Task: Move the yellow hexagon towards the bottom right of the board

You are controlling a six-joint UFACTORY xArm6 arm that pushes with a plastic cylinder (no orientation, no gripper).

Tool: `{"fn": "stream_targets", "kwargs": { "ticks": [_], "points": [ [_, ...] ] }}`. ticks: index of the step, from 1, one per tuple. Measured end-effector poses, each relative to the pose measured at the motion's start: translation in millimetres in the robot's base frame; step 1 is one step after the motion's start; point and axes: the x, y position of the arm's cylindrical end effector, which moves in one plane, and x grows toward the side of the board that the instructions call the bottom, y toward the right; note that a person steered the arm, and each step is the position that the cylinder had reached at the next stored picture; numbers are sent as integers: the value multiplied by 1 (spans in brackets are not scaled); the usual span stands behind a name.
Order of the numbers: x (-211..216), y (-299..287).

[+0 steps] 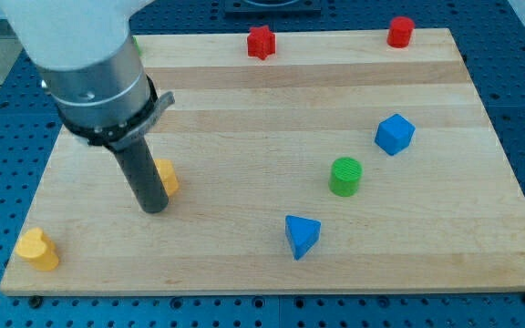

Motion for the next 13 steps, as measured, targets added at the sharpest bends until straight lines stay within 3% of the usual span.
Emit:
{"fn": "stream_targets", "kwargs": {
  "ticks": [2, 6, 10, 12, 13],
  "points": [
    [-36, -64],
    [-36, 78],
    [-14, 147],
    [-40, 166],
    [-6, 169]
  ]
}}
